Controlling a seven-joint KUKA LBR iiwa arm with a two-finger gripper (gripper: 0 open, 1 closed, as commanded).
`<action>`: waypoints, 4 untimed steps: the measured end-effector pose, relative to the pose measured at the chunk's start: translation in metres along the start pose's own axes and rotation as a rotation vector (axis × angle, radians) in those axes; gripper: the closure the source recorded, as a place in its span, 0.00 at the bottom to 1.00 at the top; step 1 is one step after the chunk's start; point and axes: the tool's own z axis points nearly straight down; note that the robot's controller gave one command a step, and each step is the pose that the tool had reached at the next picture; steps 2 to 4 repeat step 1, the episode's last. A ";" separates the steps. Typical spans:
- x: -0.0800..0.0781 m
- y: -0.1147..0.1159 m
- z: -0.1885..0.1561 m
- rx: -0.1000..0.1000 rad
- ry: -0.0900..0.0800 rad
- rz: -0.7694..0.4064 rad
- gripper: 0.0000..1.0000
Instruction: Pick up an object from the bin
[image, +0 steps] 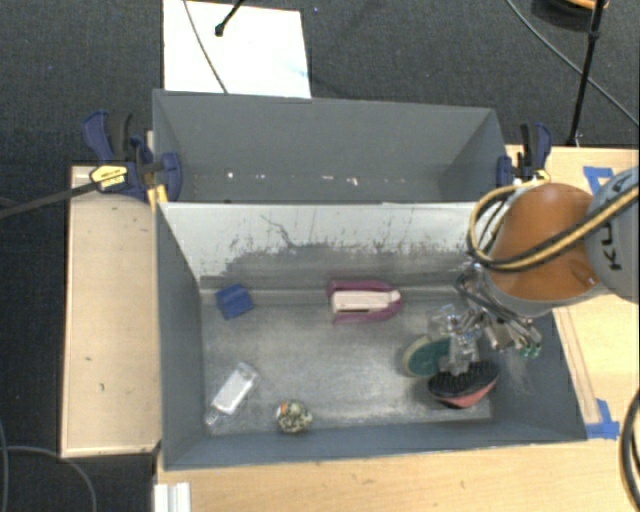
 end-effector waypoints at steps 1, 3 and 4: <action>-0.013 0.011 -0.150 0.002 0.003 0.014 1.00; -0.013 0.011 -0.150 0.002 0.003 0.014 1.00; -0.013 0.011 -0.150 0.002 0.003 0.014 1.00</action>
Offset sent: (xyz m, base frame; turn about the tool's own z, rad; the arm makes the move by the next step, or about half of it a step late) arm 0.0055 0.0137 0.1446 0.0184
